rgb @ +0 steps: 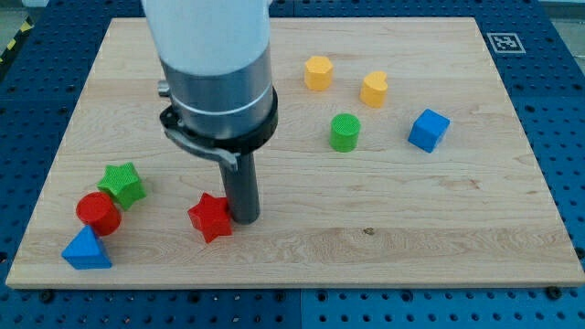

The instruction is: Slide the red star into the red circle

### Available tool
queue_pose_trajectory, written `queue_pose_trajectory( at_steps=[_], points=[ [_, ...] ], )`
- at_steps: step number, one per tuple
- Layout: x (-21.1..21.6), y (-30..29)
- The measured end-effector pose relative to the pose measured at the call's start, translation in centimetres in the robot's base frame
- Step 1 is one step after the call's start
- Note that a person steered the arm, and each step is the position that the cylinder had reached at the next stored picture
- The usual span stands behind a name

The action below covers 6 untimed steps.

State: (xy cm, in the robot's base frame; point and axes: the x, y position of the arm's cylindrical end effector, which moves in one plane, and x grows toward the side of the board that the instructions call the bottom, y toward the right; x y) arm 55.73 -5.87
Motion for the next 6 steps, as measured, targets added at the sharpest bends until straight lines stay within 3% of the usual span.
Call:
queue_pose_trajectory(
  at_steps=[6],
  points=[
    [-1.5,-5.8]
  ],
)
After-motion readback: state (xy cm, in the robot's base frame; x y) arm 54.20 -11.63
